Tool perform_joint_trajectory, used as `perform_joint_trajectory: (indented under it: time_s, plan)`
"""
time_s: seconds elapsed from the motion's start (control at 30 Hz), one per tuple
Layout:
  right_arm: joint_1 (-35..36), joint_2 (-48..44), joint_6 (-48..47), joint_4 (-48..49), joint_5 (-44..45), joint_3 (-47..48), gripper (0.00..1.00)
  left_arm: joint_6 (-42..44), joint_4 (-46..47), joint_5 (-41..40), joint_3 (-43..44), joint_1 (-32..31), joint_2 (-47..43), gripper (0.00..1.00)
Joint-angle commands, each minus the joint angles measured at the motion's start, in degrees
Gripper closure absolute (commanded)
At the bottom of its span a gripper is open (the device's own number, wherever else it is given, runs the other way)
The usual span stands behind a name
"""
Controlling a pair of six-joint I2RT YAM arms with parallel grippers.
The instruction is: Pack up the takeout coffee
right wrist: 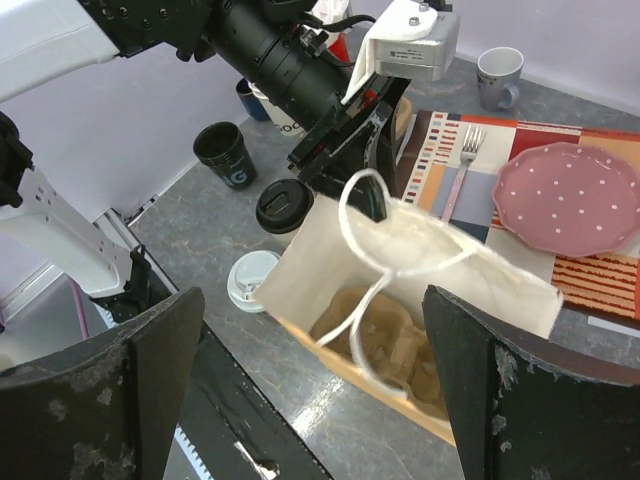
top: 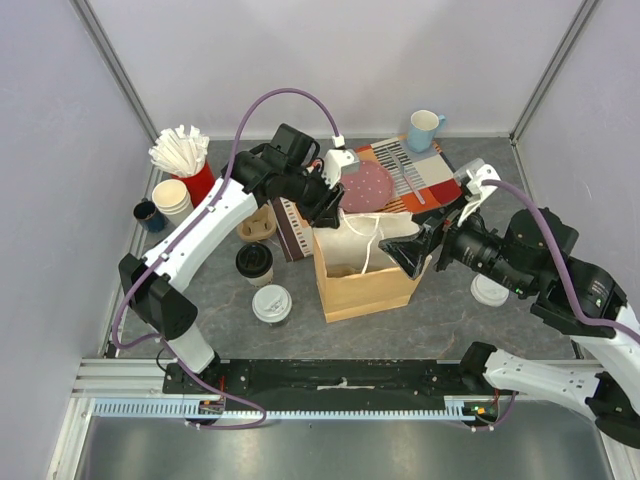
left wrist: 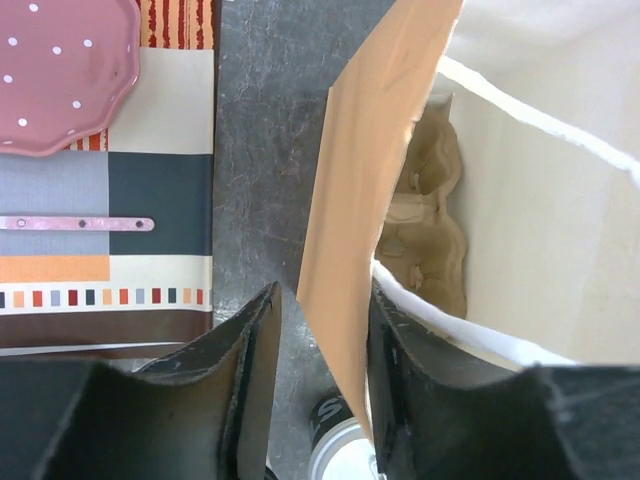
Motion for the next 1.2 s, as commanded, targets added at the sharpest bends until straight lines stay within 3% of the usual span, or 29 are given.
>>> perform_joint_trajectory:
  time_s: [0.0,0.23,0.37,1.17]
  plan:
    - [0.09,1.59,-1.15,2.91,-0.75,-1.09,0.02,1.77,-1.05,0.6,3.09,-0.33,-1.13,0.5]
    - [0.18,3.26,-2.03,2.91,-2.25,-0.92,0.02,2.47,-2.45,-0.71,6.08,-0.33,-1.57,0.24]
    - [0.09,4.05,-2.56,3.43,-2.86,-1.01,0.02,2.82,-3.68,-1.24,7.84,-0.33,-2.01,0.01]
    - [0.09,4.58,-6.33,5.28,-6.29,-2.5,0.02,3.26,-13.08,-5.9,17.68,0.89,-8.06,0.0]
